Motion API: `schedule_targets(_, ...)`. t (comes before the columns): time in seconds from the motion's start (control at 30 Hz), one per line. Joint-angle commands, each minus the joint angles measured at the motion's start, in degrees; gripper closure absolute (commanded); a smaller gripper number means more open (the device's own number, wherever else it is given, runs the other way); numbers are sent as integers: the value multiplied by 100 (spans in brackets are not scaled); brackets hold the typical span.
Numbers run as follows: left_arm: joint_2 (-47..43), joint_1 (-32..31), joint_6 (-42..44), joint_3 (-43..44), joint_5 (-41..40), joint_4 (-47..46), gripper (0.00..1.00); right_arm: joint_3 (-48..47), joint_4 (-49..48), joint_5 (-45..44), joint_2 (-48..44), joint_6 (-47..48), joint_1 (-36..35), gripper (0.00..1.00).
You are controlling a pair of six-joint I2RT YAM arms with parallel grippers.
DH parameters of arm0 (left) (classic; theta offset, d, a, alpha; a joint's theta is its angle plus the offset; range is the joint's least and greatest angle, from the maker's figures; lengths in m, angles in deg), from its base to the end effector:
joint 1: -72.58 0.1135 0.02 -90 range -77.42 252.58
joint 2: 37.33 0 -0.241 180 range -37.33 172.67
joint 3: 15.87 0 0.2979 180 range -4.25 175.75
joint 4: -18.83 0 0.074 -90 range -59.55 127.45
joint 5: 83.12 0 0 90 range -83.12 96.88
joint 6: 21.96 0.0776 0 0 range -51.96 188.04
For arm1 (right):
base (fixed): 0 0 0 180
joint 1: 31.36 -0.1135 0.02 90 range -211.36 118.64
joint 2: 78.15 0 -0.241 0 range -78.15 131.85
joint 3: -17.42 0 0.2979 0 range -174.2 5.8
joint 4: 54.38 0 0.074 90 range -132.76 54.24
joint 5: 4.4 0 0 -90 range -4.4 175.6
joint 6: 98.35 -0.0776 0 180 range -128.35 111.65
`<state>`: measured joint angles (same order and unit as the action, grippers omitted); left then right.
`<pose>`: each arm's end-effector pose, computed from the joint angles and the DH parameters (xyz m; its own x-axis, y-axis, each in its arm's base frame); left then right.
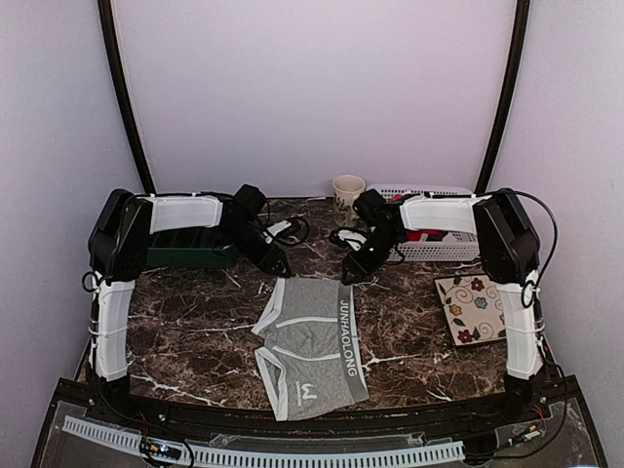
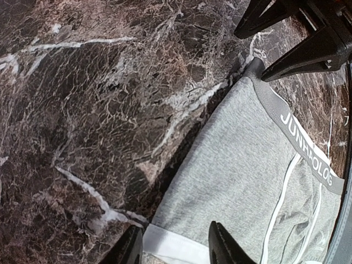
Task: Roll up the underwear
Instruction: Pick up the underwear from the center of the board.
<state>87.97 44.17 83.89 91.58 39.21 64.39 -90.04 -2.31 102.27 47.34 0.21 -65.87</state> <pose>0.4247 -0.2769 0.0941 -0.5893 0.5812 -0.5612 0.8041 0.4892 -0.3378 0.3942 0.2980 0.0780 -0.6734 -0.6360 -0.3767 -0.7316 0.6466 0.2161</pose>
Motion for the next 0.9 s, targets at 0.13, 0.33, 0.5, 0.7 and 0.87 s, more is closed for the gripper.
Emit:
schedule_targets(0.13, 157, -2, 138, 188, 252, 235, 54, -151, 27, 213, 297, 251, 11, 56)
schedule_targets(0.33, 255, -6, 224, 120, 410, 299, 54, -187, 54, 384, 379, 325, 7, 63)
schedule_targets(0.5, 245, 0, 233, 170, 269, 357, 57, -132, 131, 484, 376, 390, 10, 72)
schedule_targets(0.7, 172, 15, 117, 258, 238, 339, 71, -90, 123, 682, 216, 389, 16, 92)
schedule_targets(0.87, 143, 140, 108, 353, 418, 352, 85, -221, 180, 496, 144, 301, 26, 100)
